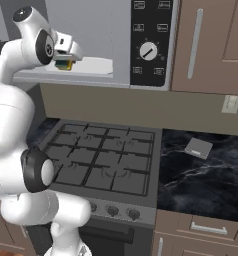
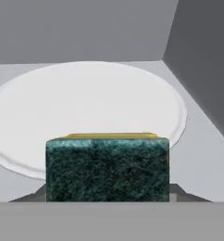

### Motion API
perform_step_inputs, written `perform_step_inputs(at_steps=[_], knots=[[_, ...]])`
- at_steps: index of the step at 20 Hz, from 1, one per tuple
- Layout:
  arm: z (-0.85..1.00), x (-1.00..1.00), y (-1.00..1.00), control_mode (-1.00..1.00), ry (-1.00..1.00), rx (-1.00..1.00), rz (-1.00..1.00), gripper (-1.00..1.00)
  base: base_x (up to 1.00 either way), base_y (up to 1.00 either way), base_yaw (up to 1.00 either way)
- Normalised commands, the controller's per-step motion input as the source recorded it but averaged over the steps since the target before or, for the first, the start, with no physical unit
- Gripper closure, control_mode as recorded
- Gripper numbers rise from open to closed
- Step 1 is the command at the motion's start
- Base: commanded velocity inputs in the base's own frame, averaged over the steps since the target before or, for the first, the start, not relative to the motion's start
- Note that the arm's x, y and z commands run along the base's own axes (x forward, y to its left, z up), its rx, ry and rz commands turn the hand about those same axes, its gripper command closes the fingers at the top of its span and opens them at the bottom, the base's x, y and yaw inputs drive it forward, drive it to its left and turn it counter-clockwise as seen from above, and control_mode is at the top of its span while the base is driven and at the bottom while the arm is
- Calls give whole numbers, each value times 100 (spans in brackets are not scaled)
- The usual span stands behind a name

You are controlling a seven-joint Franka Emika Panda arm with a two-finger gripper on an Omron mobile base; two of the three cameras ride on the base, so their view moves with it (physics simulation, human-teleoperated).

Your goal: Place the sponge inside the microwave to prepare for sanitizing.

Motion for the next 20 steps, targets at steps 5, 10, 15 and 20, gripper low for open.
perform_step_inputs(at_steps=[5, 10, 15, 20], knots=[[-25, 45, 0, -100, 4, 0, 0, 100, 0, 0, 0], [-28, 41, 0, -100, 0, 0, 0, 100, 0, 0, 0], [-8, 42, 0, -100, 2, 0, 0, 100, 0, 0, 0], [0, 36, 0, -100, 0, 0, 0, 100, 0, 0, 0]])
